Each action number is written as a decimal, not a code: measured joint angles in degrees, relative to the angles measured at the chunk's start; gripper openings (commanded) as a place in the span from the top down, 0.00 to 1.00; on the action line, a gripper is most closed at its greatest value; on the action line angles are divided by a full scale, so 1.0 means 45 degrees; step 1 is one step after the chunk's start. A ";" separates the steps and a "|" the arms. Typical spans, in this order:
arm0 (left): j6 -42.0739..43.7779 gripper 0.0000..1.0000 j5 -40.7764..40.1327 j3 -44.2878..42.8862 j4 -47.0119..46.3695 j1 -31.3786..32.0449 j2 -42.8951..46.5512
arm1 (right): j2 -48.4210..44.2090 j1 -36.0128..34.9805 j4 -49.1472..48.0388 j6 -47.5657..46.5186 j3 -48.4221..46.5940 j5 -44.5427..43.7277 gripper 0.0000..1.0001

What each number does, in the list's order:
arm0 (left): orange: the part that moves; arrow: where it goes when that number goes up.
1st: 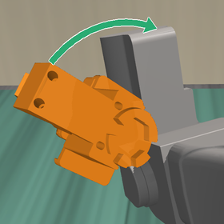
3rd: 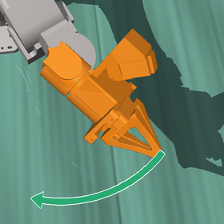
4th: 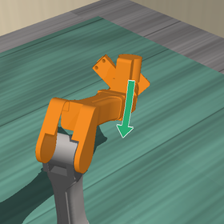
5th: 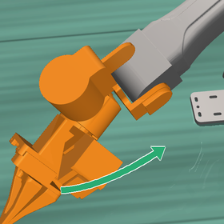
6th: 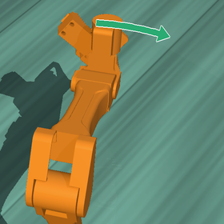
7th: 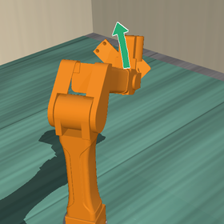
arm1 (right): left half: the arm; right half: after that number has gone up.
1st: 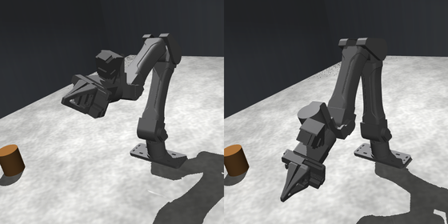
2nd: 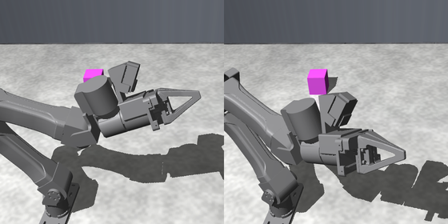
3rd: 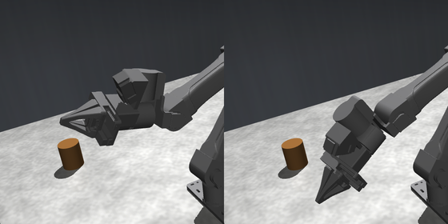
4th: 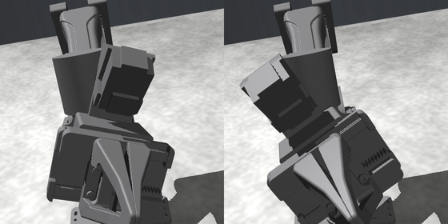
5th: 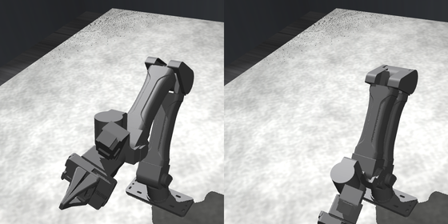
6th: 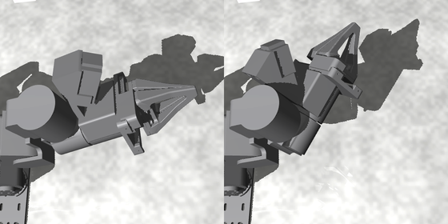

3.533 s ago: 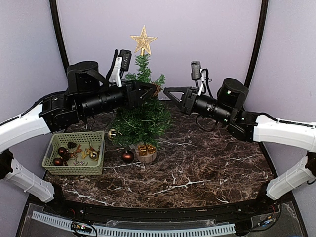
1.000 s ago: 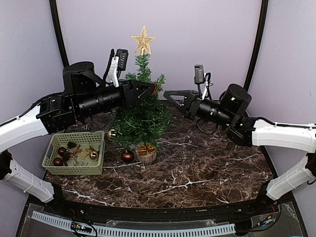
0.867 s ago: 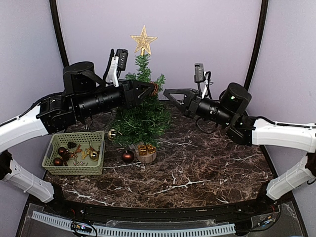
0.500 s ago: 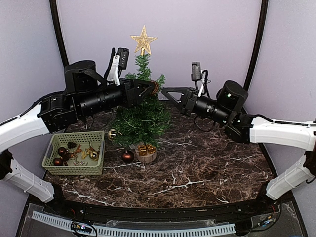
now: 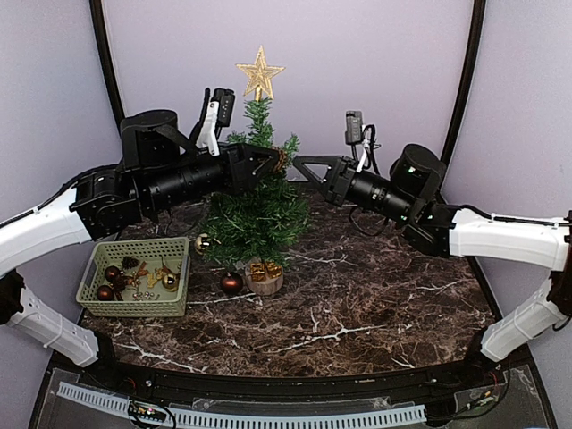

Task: Decorate the small christmas tree

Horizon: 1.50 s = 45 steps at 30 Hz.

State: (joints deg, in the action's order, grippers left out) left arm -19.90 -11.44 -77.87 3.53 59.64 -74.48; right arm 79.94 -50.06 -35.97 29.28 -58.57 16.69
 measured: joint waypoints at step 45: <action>-0.0078 0.62 -0.2152 0.0087 0.0248 -0.0063 0.0029 | 0.1676 0.0058 0.0301 -0.0019 -0.1467 0.0355 1.00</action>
State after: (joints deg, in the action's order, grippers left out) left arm -20.25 -21.12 -77.47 4.64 59.35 -74.35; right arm 87.48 -49.80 -34.61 29.19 -65.17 18.28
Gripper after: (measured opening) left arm 0.377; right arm 0.004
